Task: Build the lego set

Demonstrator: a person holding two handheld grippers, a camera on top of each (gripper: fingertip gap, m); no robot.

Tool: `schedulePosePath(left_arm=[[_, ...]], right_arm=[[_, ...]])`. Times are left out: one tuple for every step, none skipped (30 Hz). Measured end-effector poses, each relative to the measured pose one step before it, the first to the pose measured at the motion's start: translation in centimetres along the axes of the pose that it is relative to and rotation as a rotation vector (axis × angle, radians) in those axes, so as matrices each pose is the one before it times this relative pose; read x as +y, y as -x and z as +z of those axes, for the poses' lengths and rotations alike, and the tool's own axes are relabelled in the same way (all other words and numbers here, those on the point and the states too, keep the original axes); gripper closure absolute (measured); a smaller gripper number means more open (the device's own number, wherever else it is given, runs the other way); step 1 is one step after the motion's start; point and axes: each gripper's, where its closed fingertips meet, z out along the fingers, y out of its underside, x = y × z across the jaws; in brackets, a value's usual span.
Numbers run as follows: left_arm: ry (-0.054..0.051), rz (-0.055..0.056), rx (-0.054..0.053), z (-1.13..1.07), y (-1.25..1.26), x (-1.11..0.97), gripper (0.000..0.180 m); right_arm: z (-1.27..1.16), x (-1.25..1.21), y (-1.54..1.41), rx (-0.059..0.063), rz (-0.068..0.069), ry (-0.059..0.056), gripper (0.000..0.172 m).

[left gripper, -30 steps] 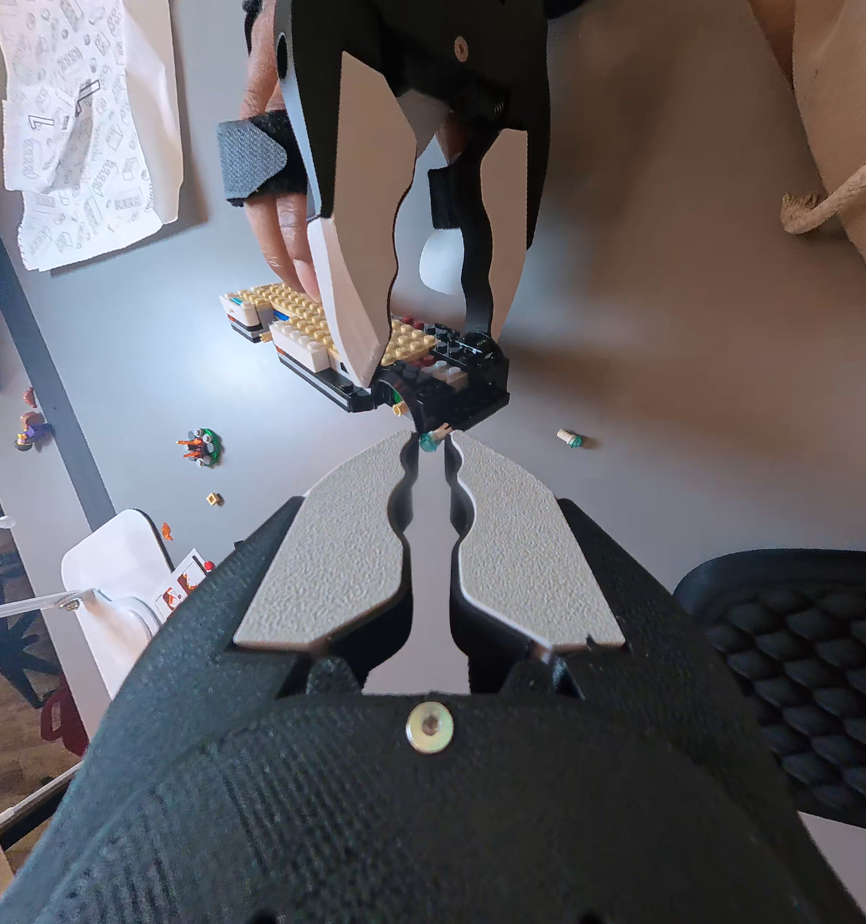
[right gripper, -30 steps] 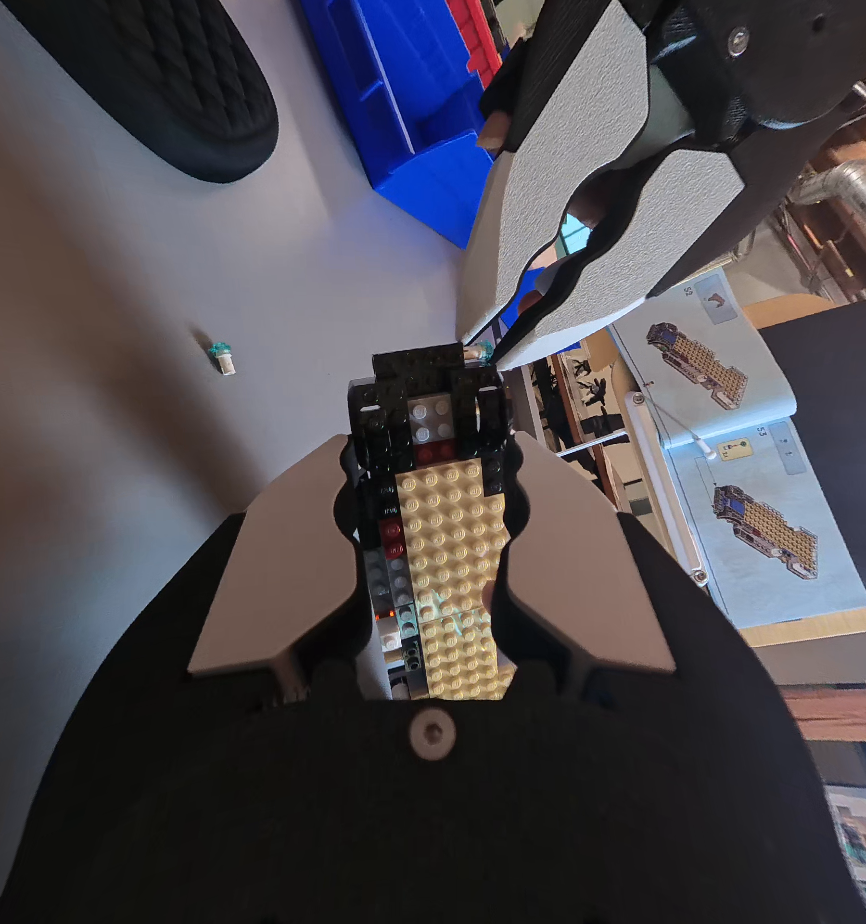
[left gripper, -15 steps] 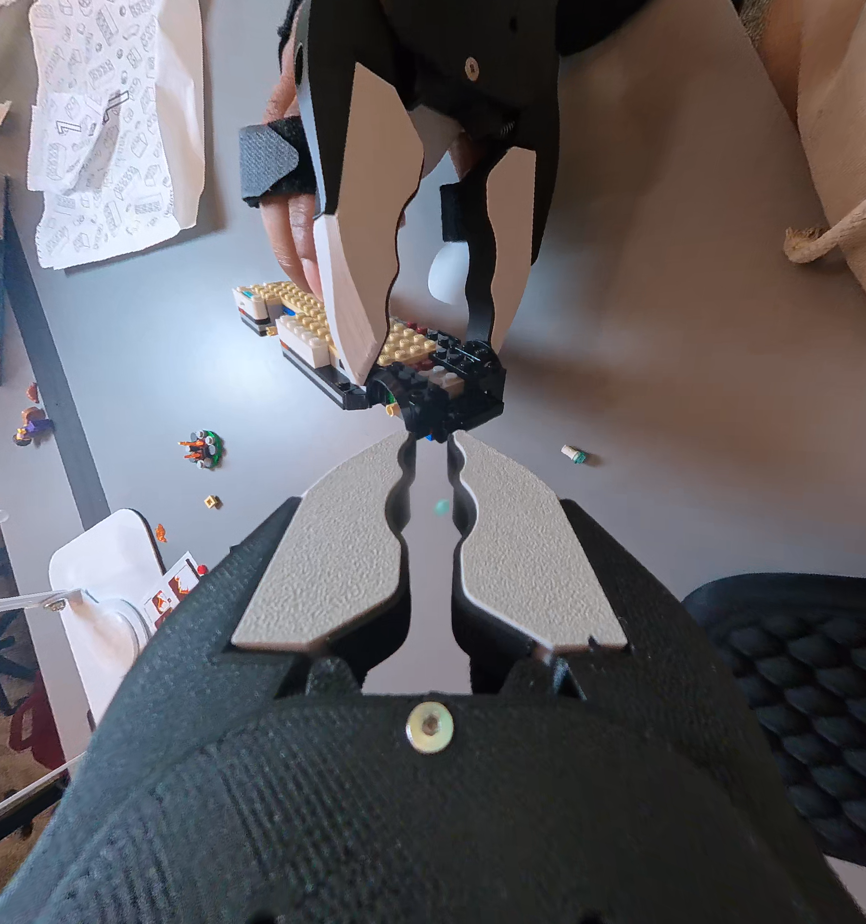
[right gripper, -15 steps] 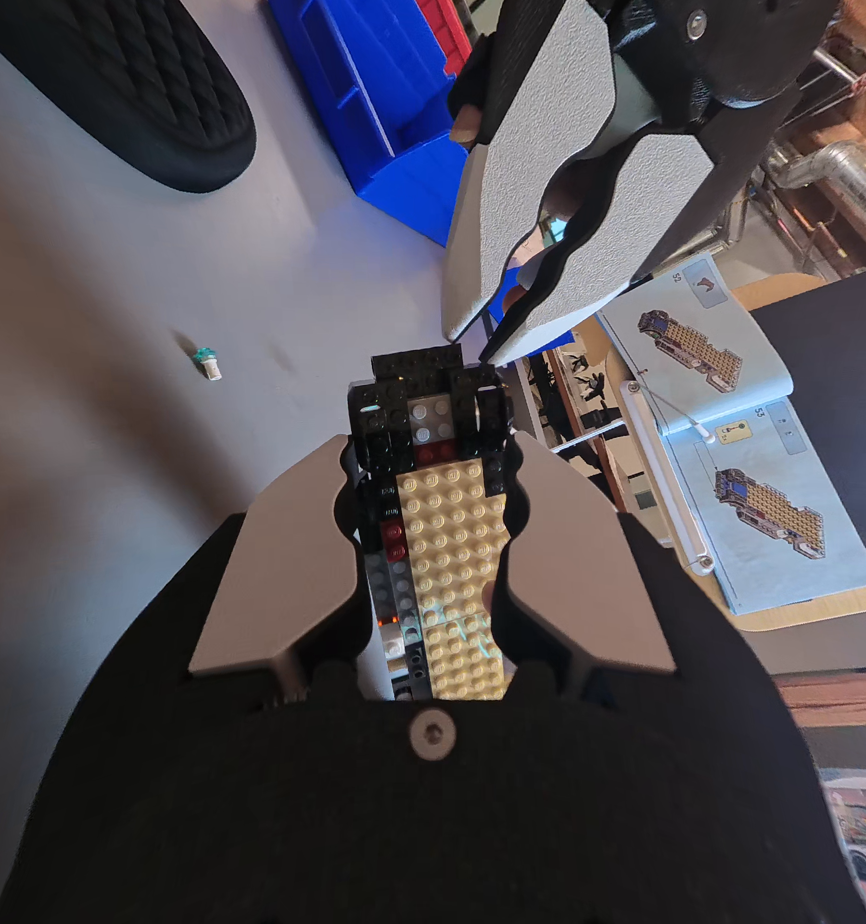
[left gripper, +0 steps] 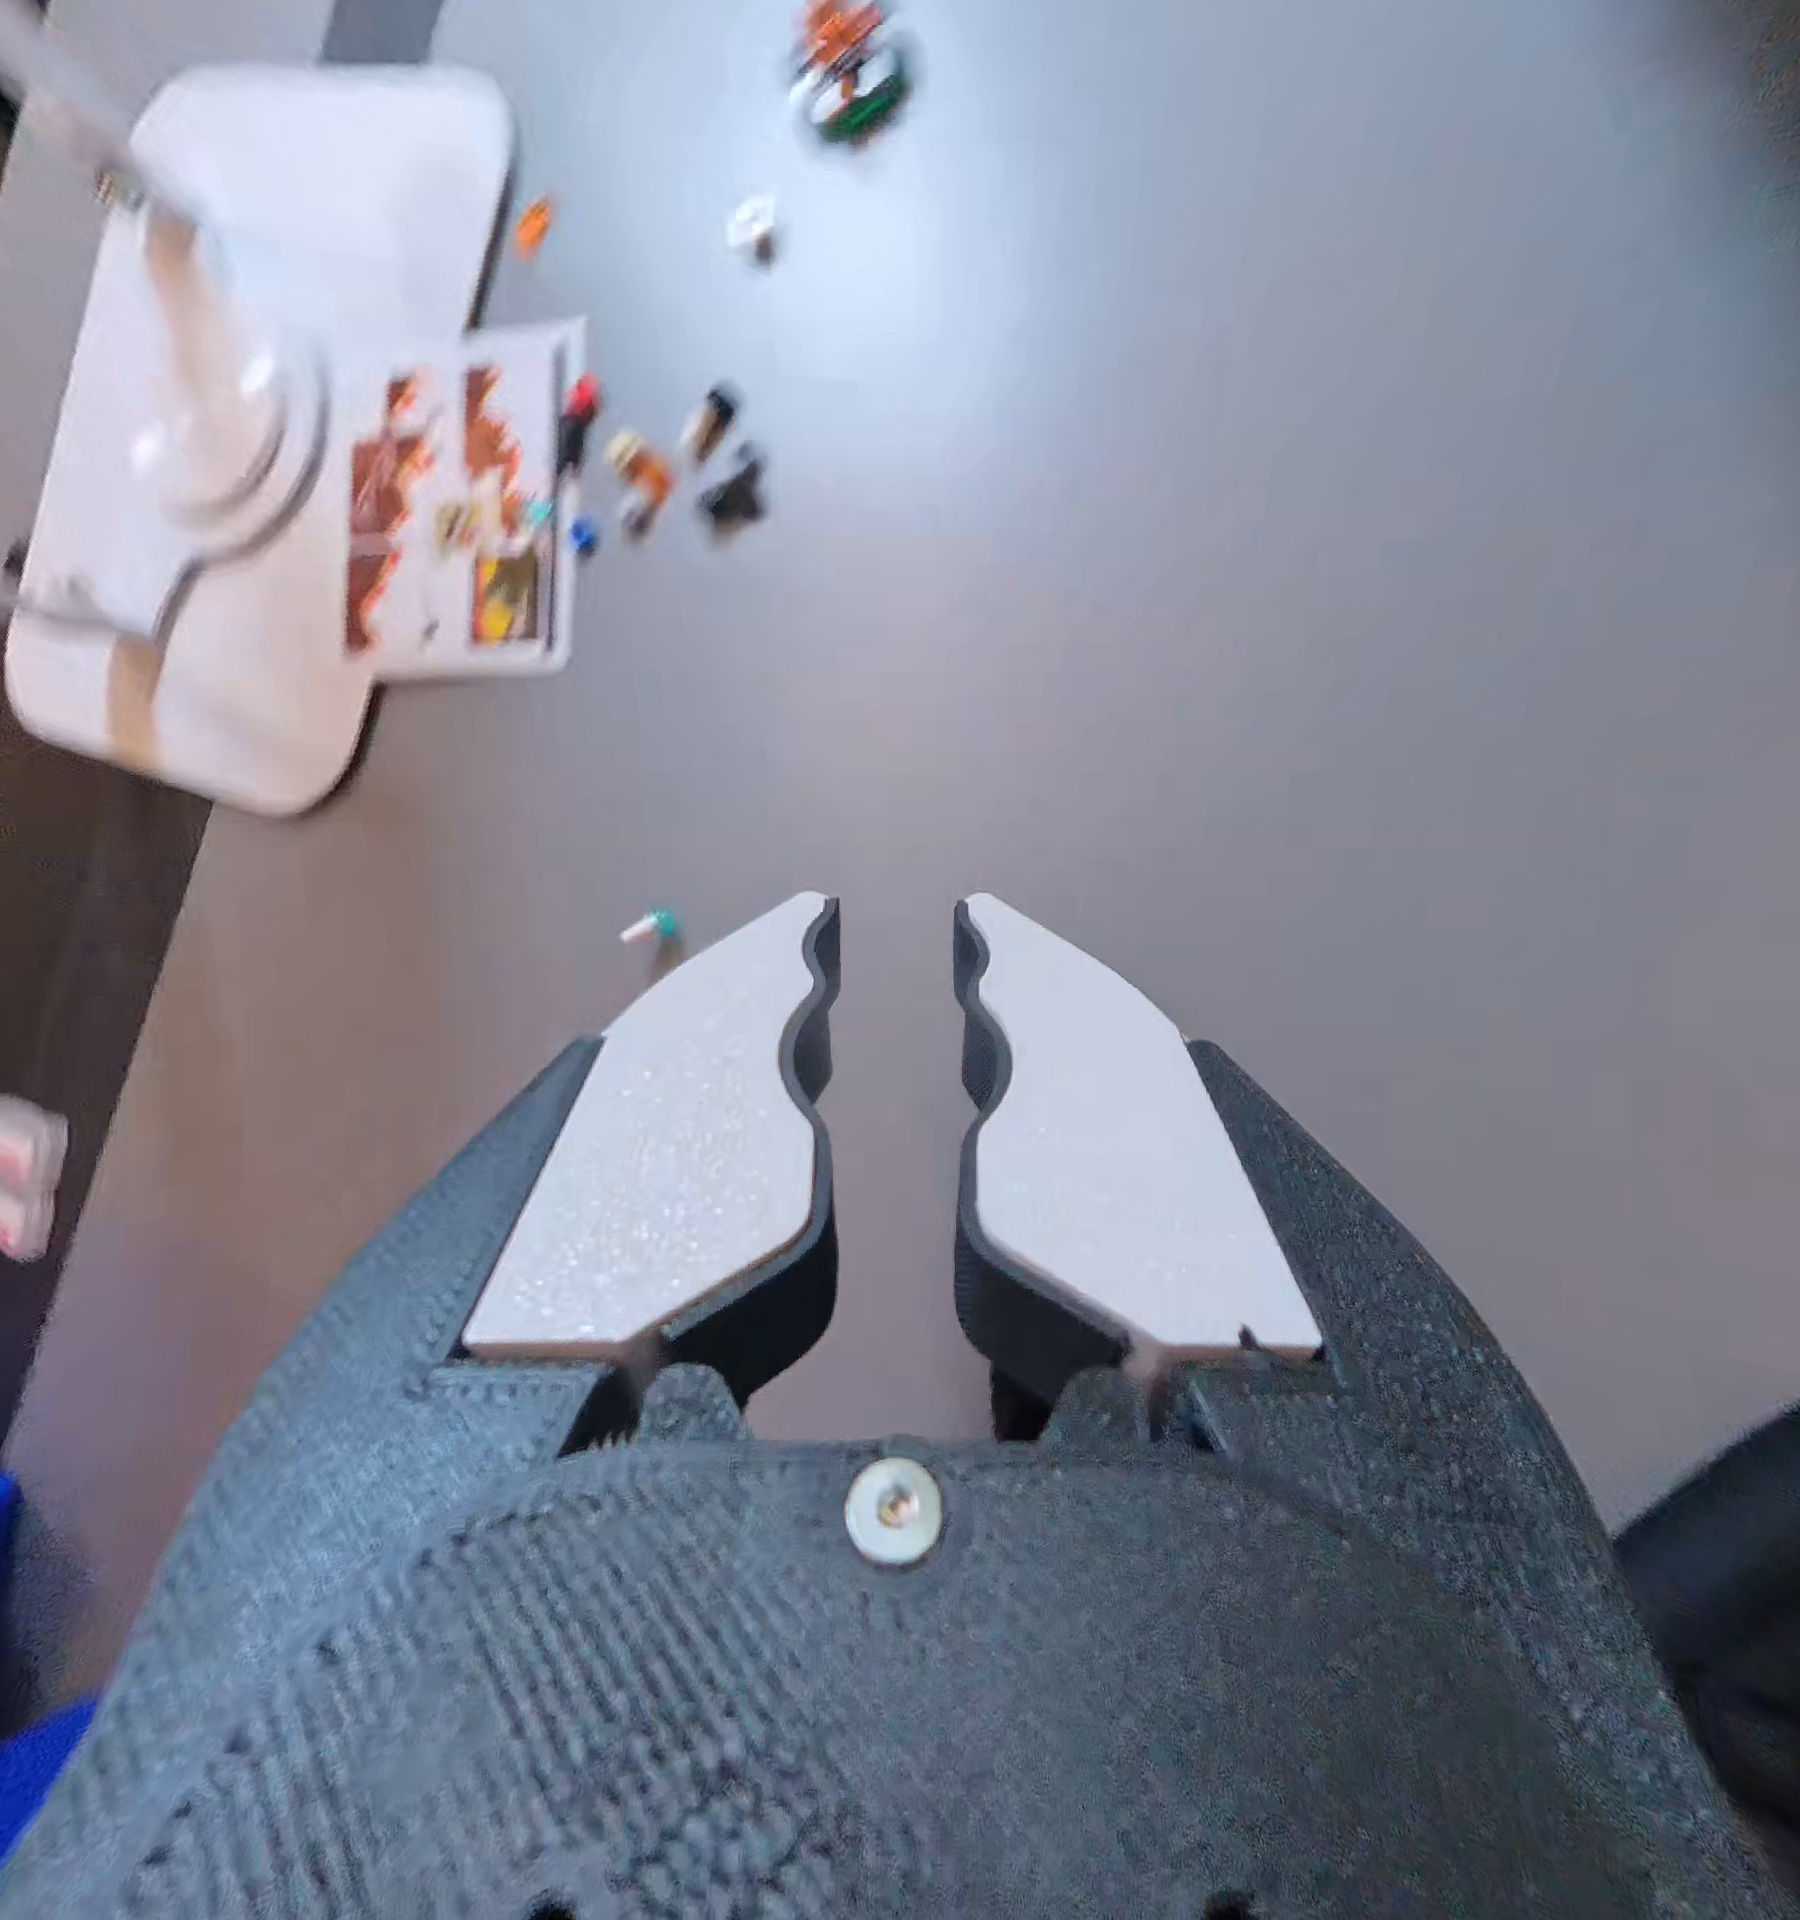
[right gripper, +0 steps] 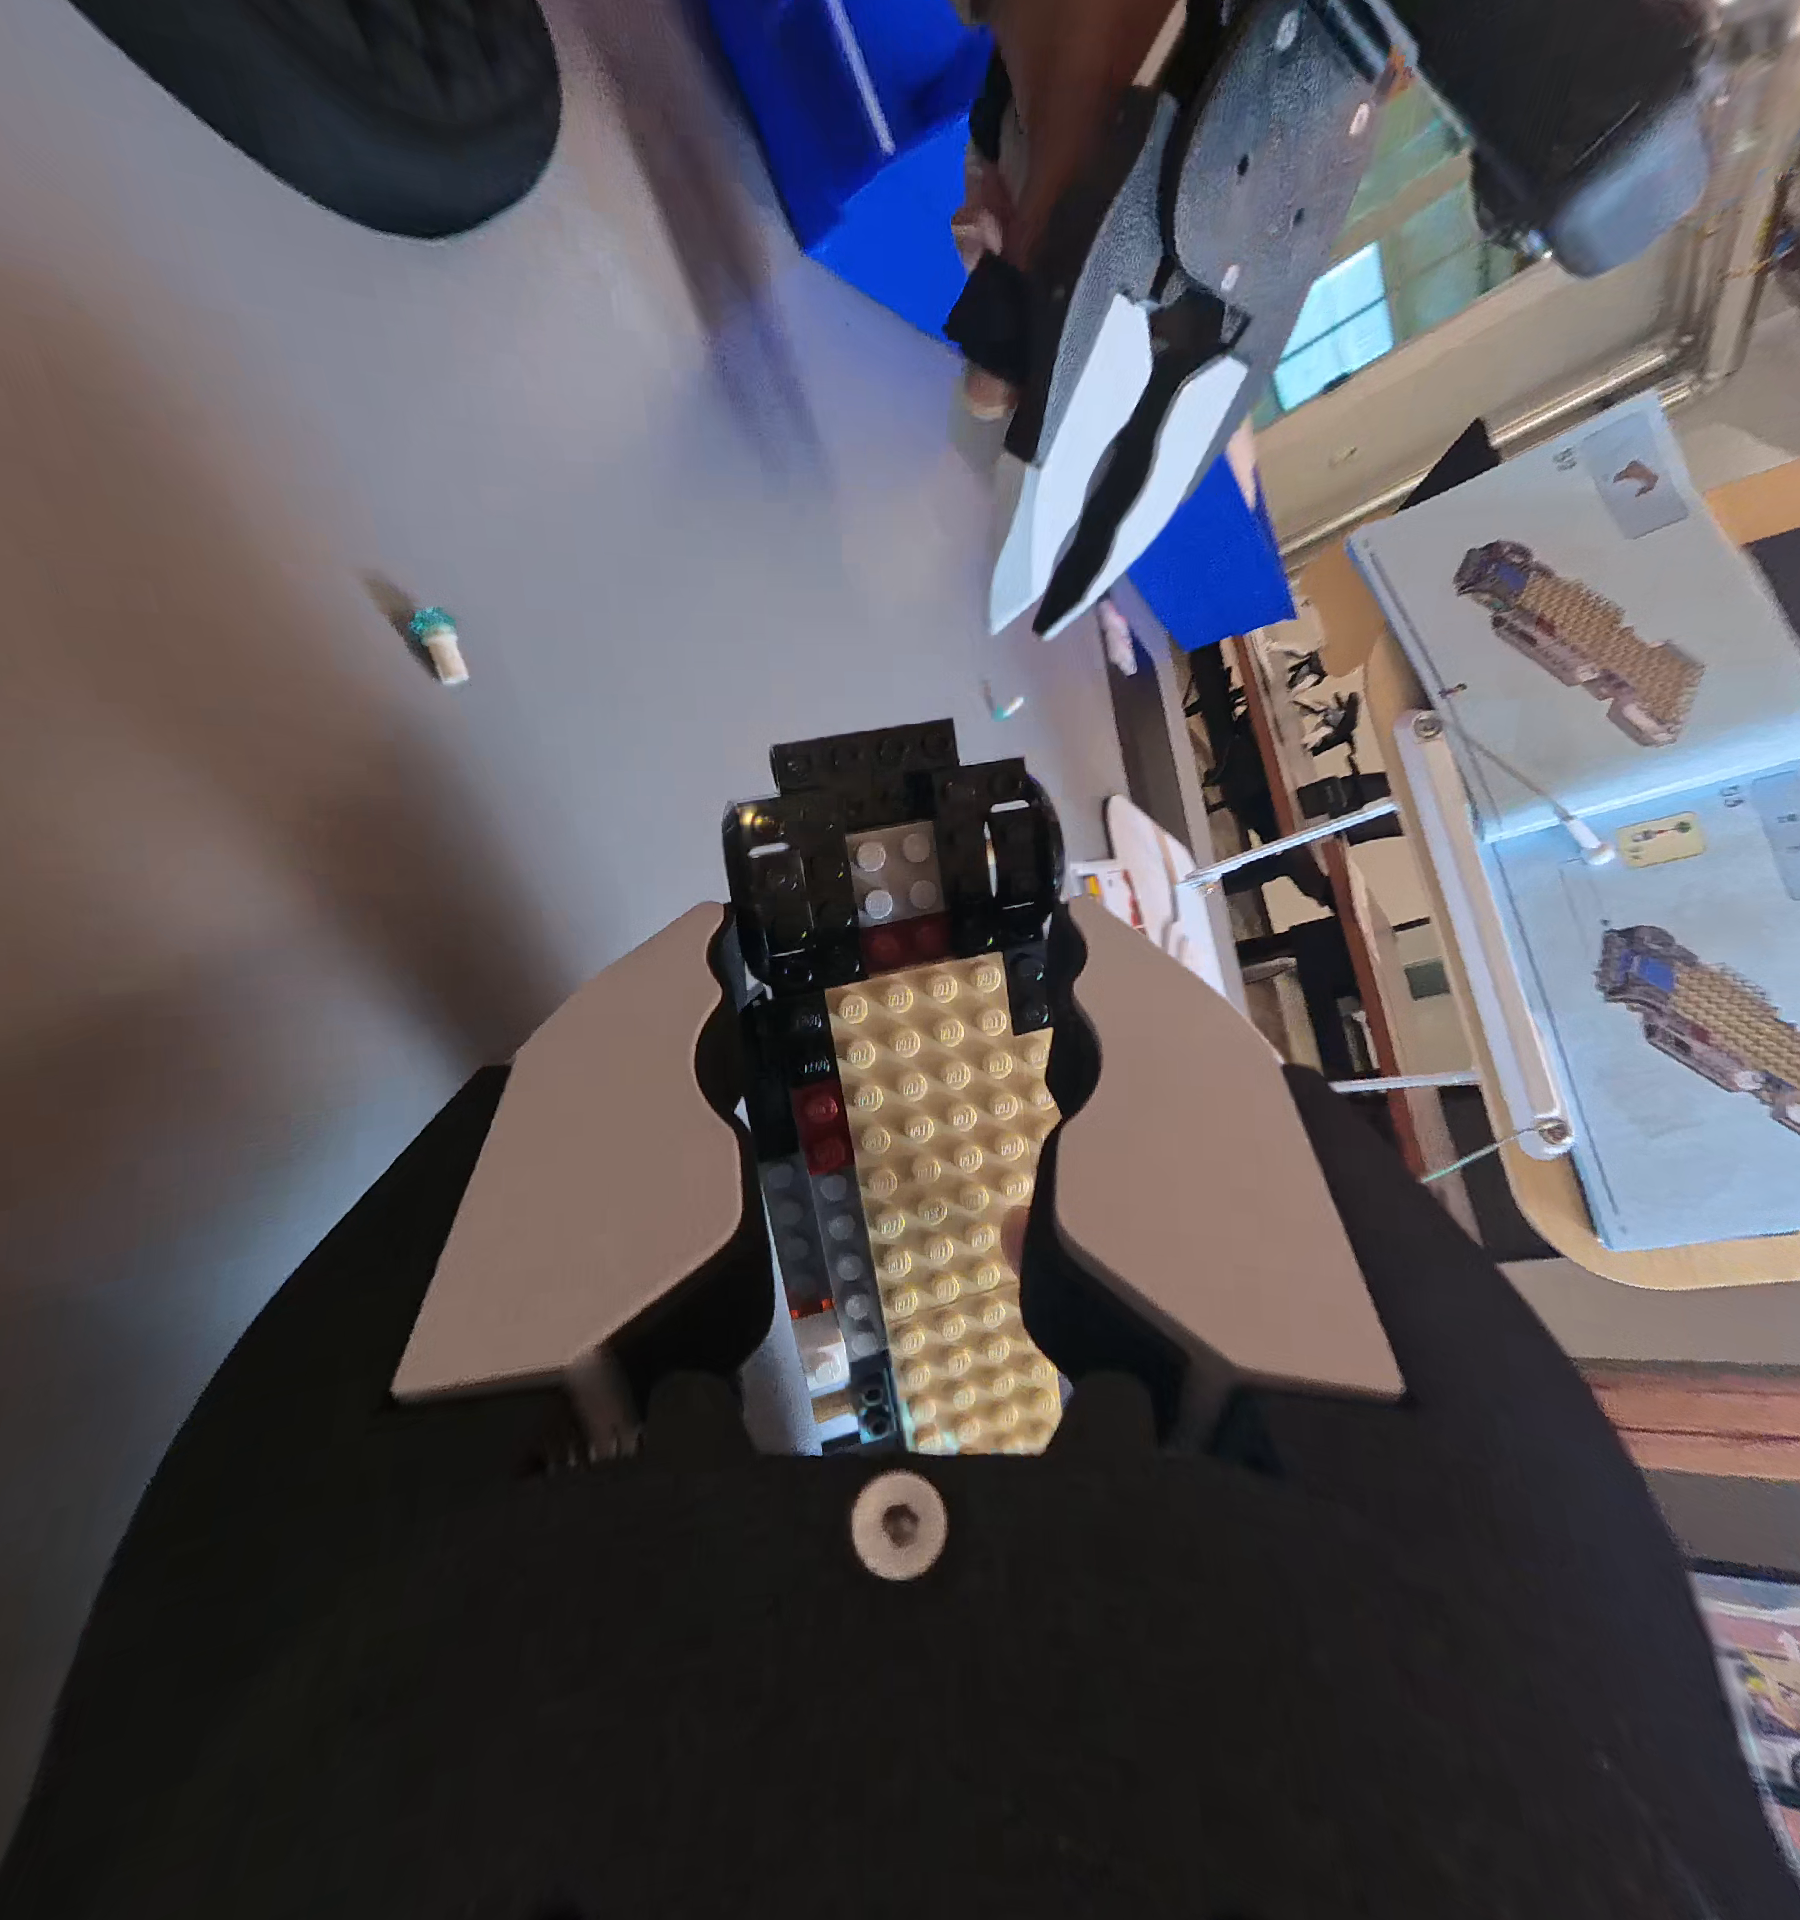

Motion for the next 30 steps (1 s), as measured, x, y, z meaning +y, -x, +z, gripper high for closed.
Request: schedulePosePath(left_arm=[[0.012, -0.0694, -0.0265, 0.161, 1.131, 1.24, 0.16], [0.0191, -0.0706, -0.0215, 0.145, 1.071, 1.174, 0.159], [0.0274, -0.0581, -0.0318, 0.117, 1.203, 1.068, 0.159], [0.0055, -0.0348, -0.0347, 0.098, 1.14, 0.574, 0.158], [0.0027, -0.0321, -0.0221, 0.13, 0.805, 0.219, 0.158], [0.0118, -0.0172, -0.0079, 0.202, 0.478, 0.055, 0.157], [0.0137, -0.0197, -0.0174, 0.319, 0.478, -0.103, 0.156], [0.0123, -0.0259, -0.0155, 0.376, 0.351, -0.307, 0.156], [0.0123, -0.0196, -0.0054, 0.445, 0.147, -0.34, 0.156], [0.0217, -0.0086, -0.0043, 0.601, 0.183, -0.17, 0.155], [0.014, -0.0101, -0.007, 0.721, 0.318, -0.179, 0.155], [0.0028, -0.0177, -0.0001, 0.759, 0.284, -0.223, 0.155], [0.0086, -0.0185, 0.0118, 0.708, 0.149, -0.039, 0.156], [0.0127, -0.0161, 0.0157, 0.62, 0.083, 0.103, 0.155], [-0.0133, -0.0206, 0.0011, 0.357, 0.286, -0.233, 0.157], [-0.0129, -0.0209, 0.0103, 0.182, 0.133, -0.24, 0.156], [-0.0056, -0.0171, 0.0143, 0.14, 0.014, -0.106, 0.156], [-0.0082, -0.0122, 0.0128, 0.112, -0.045, -0.106, 0.155], [-0.007, -0.0096, 0.008, 0.05, -0.036, -0.083, 0.155], [-0.0066, -0.0037, -0.008, -0.043, 0.07, -0.063, 0.153], [-0.0163, 0.0063, -0.0283, -0.302, 0.128, -0.17, 0.151], [-0.0401, 0.0196, -0.0052, -0.589, -0.516, -0.427, 0.151], [-0.0608, 0.0057, 0.0753, -0.827, -1.96, -0.69, 0.152], [-0.0653, -0.028, 0.1382, -0.888, -3.08, -0.768, 0.152], [-0.0648, -0.047, 0.1592, -0.63, -3.532, -0.713, 0.151], [-0.0616, -0.0428, 0.1652, -0.24, -3.692, -0.553, 0.147], [-0.0388, -0.0335, 0.1437, 0.208, -3.328, -0.095, 0.144], [-0.0104, -0.0185, 0.0811, 0.645, -2.177, 0.356, 0.141], [-0.008, 0.0035, 0.042, 0.834, -1.39, 0.424, 0.138], [-0.0028, 0.0053, 0.0429, 0.808, -1.215, 0.41, 0.135]], right_arm=[[0.126, 0.314, 0.151, -0.0262, 0.0033, 0.0189, 0.115], [0.143, 0.329, 0.16, -0.0299, 0.002, 0.0192, 0.115], [0.147, 0.303, 0.173, -0.0327, -0.0001, 0.0177, 0.115], [0.168, 0.294, 0.152, -0.0334, -0.0017, 0.0187, 0.115], [0.191, 0.299, 0.21, -0.0397, -0.0041, 0.02, 0.115], [0.202, 0.238, 0.233, -0.0426, -0.0047, 0.0189, 0.115], [0.223, 0.151, 0.214, -0.0412, -0.0018, 0.0165, 0.115], [0.224, 0.094, 0.13, -0.0357, 0.0016, 0.0163, 0.115], [0.226, 0.066, 0.099, -0.0314, 0.0021, 0.018, 0.115], [0.2, 0.021, 0.054, -0.0264, 0.0008, 0.0162, 0.115], [0.161, -0.02, -0.056, -0.0143, 0.003, 0.013, 0.115], [0.137, -0.036, -0.141, -0.0043, 0.0035, 0.0094, 0.115], [0.081, -0.055, -0.148, 0.0044, 0.0015, 0.0047, 0.115], [0.059, -0.049, -0.225, 0.016, 0.0026, 0.002, 0.115], [0.016, -0.003, -0.259, 0.0237, 0.0027, 0.0014, 0.115], [0.013, 0.032, -0.271, 0.0304, 0.0006, 0.001, 0.115], [0.025, 0.098, -0.278, 0.0354, -0.0047, 0.0035, 0.115], [0.073, 0.216, -0.18, 0.0328, -0.0134, 0.0115, 0.115], [0.113, 0.265, -0.112, 0.0299, -0.0144, 0.0173, 0.115], [0.122, 0.189, -0.07, 0.0249, -0.0076, 0.0136, 0.115], [0.104, 0.111, -0.064, 0.0217, 0.0032, 0.0096, 0.115], [0.071, 0.076, -0.107, 0.0224, 0.0077, 0.009, 0.115], [0.031, 0.057, -0.149, 0.0244, 0.0057, 0.0086, 0.115], [0.004, 0.048, -0.199, 0.0276, 0.0034, 0.0088, 0.115], [0.009, 0.002, -0.213, 0.0306, -0.0005, 0.0078, 0.115], [0.016, -0.049, -0.213, 0.0326, -0.0038, 0.0069, 0.115], [0.059, -0.083, -0.203, 0.032, -0.0083, 0.0074, 0.115], [0.089, -0.099, -0.171, 0.0298, -0.0126, 0.008, 0.115], [0.11, -0.141, -0.13, 0.0259, -0.0135, 0.0045, 0.115], [0.122, -0.224, -0.043, 0.0198, -0.0113, 0.0005, 0.115]])
